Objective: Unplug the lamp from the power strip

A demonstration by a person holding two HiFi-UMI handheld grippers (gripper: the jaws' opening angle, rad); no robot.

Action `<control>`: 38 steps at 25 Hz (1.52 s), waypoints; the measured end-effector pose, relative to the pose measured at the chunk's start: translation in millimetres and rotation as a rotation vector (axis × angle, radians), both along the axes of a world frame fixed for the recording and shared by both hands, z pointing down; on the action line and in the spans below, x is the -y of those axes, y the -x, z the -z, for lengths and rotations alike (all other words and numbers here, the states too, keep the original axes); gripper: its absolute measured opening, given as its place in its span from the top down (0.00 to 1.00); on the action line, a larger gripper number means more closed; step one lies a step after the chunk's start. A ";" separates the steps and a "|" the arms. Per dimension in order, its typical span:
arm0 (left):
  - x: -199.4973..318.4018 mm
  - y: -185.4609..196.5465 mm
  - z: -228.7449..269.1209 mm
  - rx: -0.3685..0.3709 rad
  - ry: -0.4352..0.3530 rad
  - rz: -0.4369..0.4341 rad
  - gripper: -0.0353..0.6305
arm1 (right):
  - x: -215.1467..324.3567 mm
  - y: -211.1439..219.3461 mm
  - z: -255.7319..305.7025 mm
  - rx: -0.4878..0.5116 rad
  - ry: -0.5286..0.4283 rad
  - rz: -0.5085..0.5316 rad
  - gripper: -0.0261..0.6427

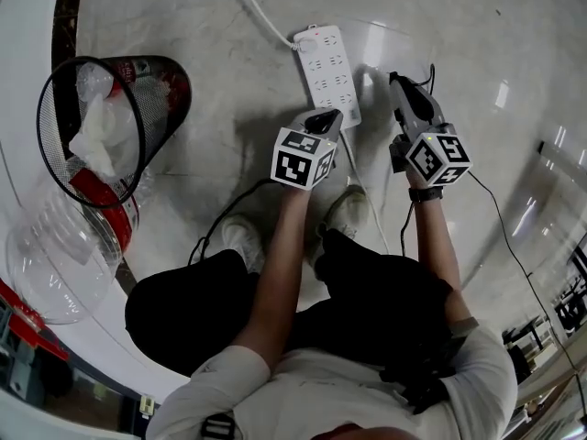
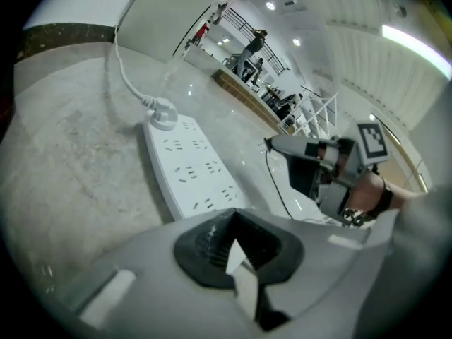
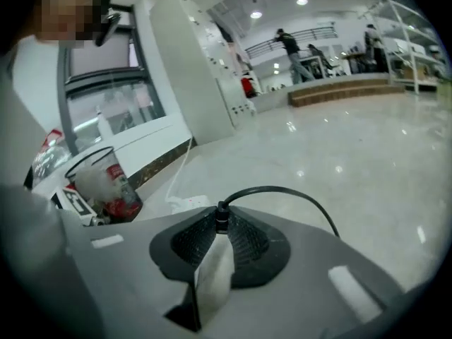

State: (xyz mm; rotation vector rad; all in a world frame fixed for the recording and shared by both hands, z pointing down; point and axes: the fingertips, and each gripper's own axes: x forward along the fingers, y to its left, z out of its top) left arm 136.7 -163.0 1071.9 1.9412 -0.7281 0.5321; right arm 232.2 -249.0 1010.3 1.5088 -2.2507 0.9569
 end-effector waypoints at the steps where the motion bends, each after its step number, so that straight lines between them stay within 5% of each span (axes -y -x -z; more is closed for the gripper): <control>1: -1.7 -0.1 0.0 0.001 -0.007 -0.008 0.94 | -1.4 -15.1 -6.4 0.038 0.033 -0.058 0.88; 10: -13.8 0.0 0.8 -0.017 -0.024 -0.045 0.94 | -21.7 -74.5 -44.3 0.195 0.187 -0.327 0.85; 17: -15.8 9.8 10.3 -0.056 -0.029 -0.023 0.94 | -37.0 -72.6 -36.2 0.100 0.204 -0.357 0.79; 21: -2.3 31.3 60.5 -0.095 -0.115 0.054 0.94 | -43.4 -55.6 2.3 0.021 0.170 -0.317 0.85; 23: -9.7 47.6 90.3 -0.087 -0.138 0.103 0.94 | -56.7 -29.2 33.9 -0.010 0.139 -0.269 0.95; 27: -0.4 62.2 181.9 -0.061 -0.229 0.103 0.94 | -62.6 25.8 142.3 -0.037 0.055 -0.154 0.95; 38: 4.0 120.4 532.5 -0.010 -0.421 0.090 0.94 | -64.2 121.7 484.2 -0.021 -0.068 -0.077 0.95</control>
